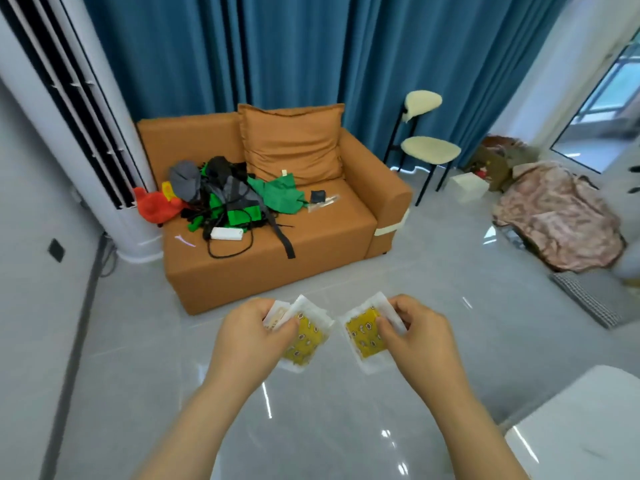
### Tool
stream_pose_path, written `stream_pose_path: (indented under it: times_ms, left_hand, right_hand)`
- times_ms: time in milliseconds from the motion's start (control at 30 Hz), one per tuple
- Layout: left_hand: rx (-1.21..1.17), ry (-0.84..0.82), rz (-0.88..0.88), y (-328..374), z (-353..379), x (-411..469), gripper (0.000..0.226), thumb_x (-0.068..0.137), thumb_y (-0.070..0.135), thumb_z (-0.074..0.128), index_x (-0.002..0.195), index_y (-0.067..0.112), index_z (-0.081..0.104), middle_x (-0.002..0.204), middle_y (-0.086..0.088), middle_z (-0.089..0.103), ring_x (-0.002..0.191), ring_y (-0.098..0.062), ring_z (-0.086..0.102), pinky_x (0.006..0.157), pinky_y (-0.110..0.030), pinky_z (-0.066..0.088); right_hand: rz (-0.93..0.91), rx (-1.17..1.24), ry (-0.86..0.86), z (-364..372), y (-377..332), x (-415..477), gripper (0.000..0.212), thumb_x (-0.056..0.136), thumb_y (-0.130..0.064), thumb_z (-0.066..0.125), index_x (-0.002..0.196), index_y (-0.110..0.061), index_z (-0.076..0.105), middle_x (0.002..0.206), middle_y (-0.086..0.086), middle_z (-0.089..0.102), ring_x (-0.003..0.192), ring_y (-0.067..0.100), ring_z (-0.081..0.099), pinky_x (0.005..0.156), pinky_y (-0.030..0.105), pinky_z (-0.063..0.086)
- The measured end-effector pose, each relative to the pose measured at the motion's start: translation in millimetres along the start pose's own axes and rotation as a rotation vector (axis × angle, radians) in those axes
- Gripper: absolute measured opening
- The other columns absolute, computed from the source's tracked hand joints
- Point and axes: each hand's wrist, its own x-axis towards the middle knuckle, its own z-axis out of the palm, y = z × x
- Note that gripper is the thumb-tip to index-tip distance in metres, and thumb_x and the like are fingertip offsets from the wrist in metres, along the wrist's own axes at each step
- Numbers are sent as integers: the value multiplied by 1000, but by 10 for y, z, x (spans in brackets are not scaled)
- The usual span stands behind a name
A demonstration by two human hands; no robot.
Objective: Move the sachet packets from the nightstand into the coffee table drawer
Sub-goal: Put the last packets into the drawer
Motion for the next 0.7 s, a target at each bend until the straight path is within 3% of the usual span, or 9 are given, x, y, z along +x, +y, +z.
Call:
stream_pose_path:
  times_ms: [367,467,567,700]
  left_hand:
    - [89,-306,228,692,1409,1131,31,72,32,61,71,2,63,73,-15,63,67,-29,58,58,-47,46]
    - [143,-393,287,927,1852,1431,32,71,37,57,70,6,64,69,-9,62,65,-23,58,58,-43,46]
    - [217,-459,320,1194,2294,1710,23,79,28,66,65,11,62,68,-4,62,65,-19,58,57,-35,44]
    - [235,-522,363,1569,2838,1996,23,81,27,63,68,9,63,68,-4,61,65,-17,57,56,-30,40]
  right_hand:
    - [344,12,153,-531,1070,708,12,83,-17,62,75,-24,61,63,-1,63,63,19,60,59,37,49]
    - [395,-5,195,-761,1417,955,9,84,-18,61,77,-24,61,66,-2,64,65,18,60,56,33,47]
    - [440,-13,213,-1015,1751,1194,9,83,-19,61,75,-22,60,65,-3,63,65,17,60,56,33,46]
    - [492,5,229,-1354,2157,1535,15,82,-17,59,69,-22,54,60,-3,57,58,15,52,52,29,39]
